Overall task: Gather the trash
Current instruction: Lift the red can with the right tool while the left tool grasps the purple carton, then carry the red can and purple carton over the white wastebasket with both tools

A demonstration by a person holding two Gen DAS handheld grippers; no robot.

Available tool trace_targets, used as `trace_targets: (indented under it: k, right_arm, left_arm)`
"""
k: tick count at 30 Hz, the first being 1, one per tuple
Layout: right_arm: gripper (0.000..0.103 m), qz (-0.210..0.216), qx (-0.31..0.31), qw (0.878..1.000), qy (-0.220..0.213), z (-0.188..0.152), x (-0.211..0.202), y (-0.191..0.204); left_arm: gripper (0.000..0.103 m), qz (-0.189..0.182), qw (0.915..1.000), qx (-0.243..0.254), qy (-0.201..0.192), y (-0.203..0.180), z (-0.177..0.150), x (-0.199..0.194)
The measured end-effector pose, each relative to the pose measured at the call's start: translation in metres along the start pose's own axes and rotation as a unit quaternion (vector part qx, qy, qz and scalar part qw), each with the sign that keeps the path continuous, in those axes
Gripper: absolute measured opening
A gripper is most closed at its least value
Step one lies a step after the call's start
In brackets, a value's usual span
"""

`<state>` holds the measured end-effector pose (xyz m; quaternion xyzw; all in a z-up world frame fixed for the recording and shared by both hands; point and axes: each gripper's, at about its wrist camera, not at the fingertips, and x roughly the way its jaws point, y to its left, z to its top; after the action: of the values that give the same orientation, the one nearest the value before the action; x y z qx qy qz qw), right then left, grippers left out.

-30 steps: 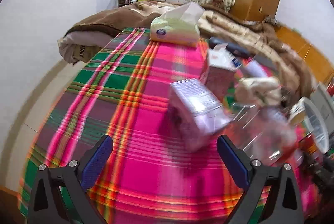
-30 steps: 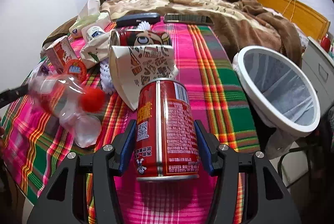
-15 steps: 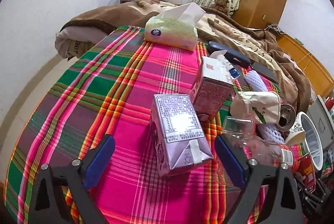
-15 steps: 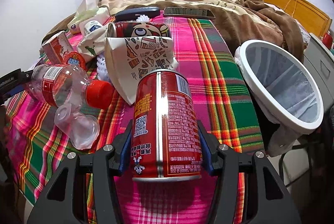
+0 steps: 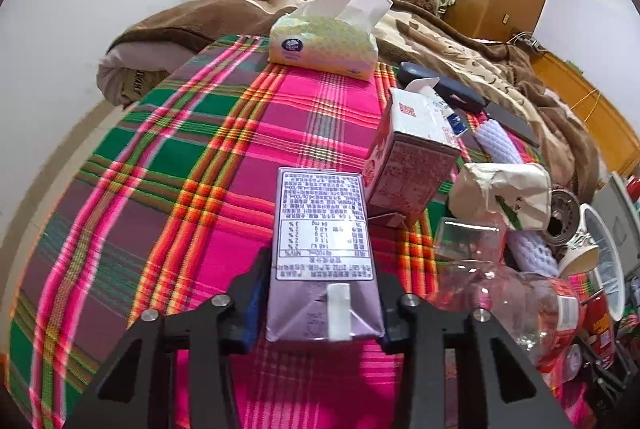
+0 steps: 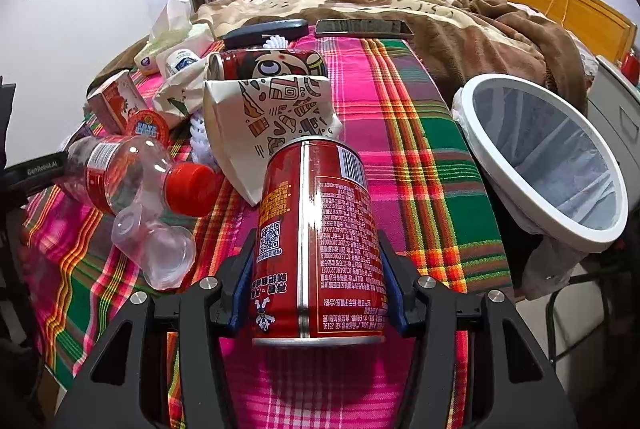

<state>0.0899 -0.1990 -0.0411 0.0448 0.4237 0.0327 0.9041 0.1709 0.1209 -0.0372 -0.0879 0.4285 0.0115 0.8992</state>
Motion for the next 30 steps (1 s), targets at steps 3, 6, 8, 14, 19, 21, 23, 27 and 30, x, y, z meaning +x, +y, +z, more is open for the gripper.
trace_targets:
  k: [3,6,8,14,19,21,23,27,30]
  right_arm:
    - [0.054,0.004,0.005,1.0,-0.005,0.0,-0.001,-0.001]
    - [0.054,0.009,0.01,1.0,-0.01,0.001,-0.002,-0.003]
    - [0.054,0.011,0.012,1.0,-0.013,0.002,-0.003,-0.005]
    - [0.054,0.017,0.019,0.999,-0.024,0.005,-0.008,-0.008]
    - [0.054,0.021,0.022,0.999,-0.036,0.011,-0.017,-0.012]
    - [0.054,0.02,0.023,0.999,-0.04,0.013,-0.02,-0.015]
    - [0.054,0.02,0.024,0.998,-0.045,0.016,-0.024,-0.018]
    - [0.054,0.015,0.028,0.998,-0.059,0.022,-0.034,-0.027]
    - [0.054,0.008,0.031,0.997,-0.065,0.026,-0.04,-0.035]
  left_arm:
    - [0.038,-0.003,0.9999,0.01,-0.009,-0.004,-0.001,-0.005]
    - [0.038,-0.007,0.9998,0.012,-0.016,-0.005,-0.002,-0.011]
    - [0.038,-0.008,0.9996,0.013,-0.023,-0.006,-0.002,-0.016]
    - [0.038,-0.008,0.9995,0.012,-0.028,-0.006,-0.004,-0.027]
    - [0.038,-0.016,0.9988,0.027,-0.038,-0.018,-0.005,-0.048]
    - [0.038,-0.019,0.9981,0.037,-0.045,-0.025,-0.004,-0.056]
    - [0.038,-0.027,0.9974,0.045,-0.051,-0.034,-0.003,-0.065]
    - [0.038,-0.039,0.9954,0.06,-0.063,-0.054,0.0,-0.079]
    - [0.038,-0.054,0.9935,0.075,-0.066,-0.073,0.002,-0.085]
